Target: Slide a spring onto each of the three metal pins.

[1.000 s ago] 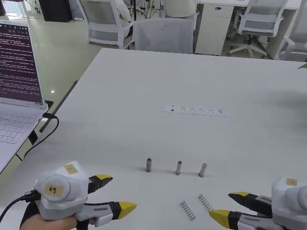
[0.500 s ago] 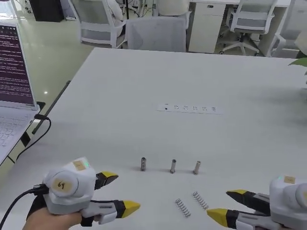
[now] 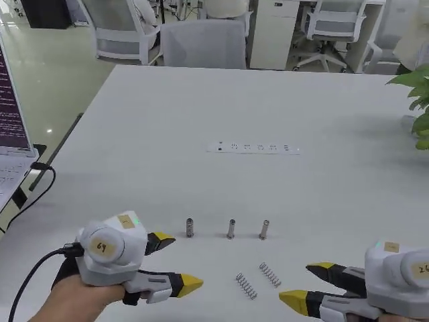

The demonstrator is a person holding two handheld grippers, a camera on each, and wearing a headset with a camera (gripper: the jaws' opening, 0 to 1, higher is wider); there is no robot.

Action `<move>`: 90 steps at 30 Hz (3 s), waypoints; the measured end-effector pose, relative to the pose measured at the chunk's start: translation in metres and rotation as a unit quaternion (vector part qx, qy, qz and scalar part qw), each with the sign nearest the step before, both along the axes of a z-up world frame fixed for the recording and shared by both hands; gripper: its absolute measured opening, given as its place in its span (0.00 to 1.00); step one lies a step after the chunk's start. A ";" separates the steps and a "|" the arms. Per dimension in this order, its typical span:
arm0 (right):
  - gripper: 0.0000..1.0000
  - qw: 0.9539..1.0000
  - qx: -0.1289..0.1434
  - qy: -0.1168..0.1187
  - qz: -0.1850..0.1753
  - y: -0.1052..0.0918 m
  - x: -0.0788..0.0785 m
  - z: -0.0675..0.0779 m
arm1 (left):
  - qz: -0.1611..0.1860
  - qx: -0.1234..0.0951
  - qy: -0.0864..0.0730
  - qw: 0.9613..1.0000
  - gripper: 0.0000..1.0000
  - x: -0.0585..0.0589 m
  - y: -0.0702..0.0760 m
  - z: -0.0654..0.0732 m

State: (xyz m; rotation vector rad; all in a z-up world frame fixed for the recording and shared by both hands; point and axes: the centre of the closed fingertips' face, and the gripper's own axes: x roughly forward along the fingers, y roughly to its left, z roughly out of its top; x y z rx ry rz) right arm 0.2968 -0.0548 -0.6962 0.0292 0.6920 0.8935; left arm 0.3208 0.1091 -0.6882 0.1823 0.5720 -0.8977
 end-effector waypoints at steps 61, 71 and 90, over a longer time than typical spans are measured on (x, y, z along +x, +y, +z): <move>0.53 1.000 0.007 0.008 -0.016 -0.012 -0.011 0.001 | -0.278 0.154 -0.019 0.948 0.46 -0.002 -0.095 -0.069; 0.52 1.000 0.009 0.015 -0.022 -0.015 -0.014 -0.002 | -0.308 0.172 -0.012 0.936 0.43 -0.004 -0.104 -0.088; 0.52 0.999 0.011 0.021 -0.024 -0.017 -0.015 -0.005 | -0.329 0.192 0.010 0.924 0.36 -0.002 -0.110 -0.113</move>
